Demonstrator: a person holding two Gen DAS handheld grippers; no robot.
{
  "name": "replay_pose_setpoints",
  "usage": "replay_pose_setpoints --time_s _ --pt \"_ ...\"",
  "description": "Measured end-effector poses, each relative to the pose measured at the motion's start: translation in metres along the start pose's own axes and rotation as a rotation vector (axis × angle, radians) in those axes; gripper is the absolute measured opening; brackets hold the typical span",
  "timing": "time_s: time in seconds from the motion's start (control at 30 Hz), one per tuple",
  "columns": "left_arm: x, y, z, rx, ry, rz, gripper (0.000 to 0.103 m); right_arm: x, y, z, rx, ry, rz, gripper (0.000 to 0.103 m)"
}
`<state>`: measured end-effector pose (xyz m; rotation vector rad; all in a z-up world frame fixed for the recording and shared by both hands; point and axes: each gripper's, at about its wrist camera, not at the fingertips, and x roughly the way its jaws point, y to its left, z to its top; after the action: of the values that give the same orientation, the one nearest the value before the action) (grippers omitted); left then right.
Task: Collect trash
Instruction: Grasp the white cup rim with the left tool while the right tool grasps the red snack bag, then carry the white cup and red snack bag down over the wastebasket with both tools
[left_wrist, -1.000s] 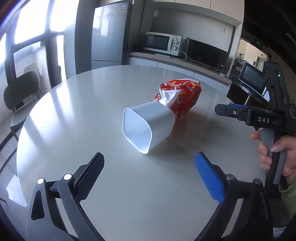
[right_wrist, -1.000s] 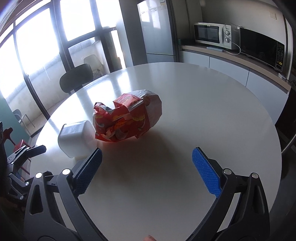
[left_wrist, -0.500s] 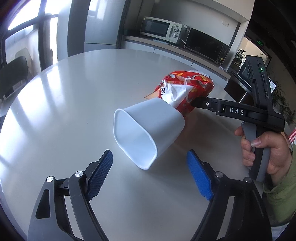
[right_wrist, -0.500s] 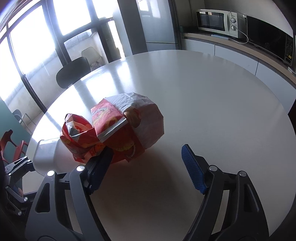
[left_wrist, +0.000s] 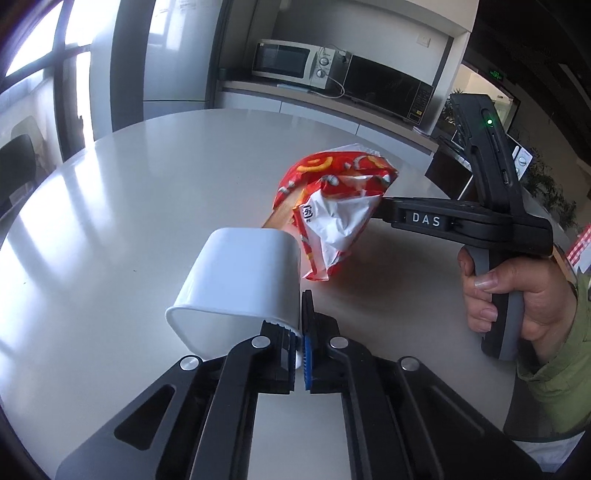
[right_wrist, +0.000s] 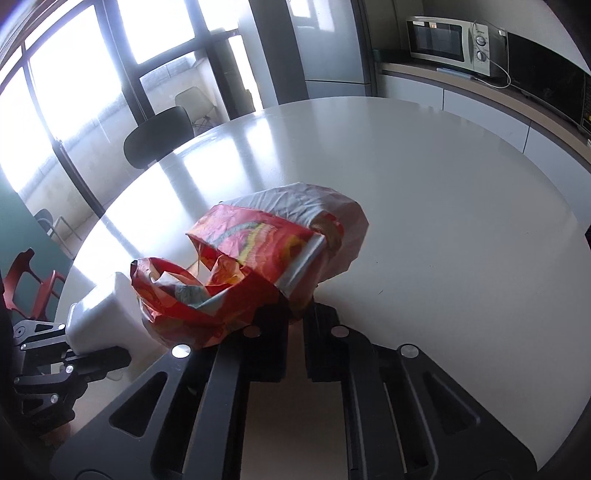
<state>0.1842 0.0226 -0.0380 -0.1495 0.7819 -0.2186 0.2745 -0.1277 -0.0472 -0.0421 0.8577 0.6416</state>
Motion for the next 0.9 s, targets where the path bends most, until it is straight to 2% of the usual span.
replay_pose_setpoints --time_s 0.27,0.6,0.9 --pt "-0.024 -0.002 -0.010 -0.053 -0.032 0.030 0.002 -0.026 0.010 -0.010 -0.005 -0.040 -0.013 0.000" --pt "-0.063 -0.009 -0.018 -0.105 -0.096 0.062 0.002 -0.068 0.023 -0.034 -0.011 -0.090 0.021 0.000" --pt "-0.080 -0.020 -0.040 -0.096 -0.133 0.081 0.002 -0.099 0.031 -0.069 -0.049 -0.139 0.008 0.000"
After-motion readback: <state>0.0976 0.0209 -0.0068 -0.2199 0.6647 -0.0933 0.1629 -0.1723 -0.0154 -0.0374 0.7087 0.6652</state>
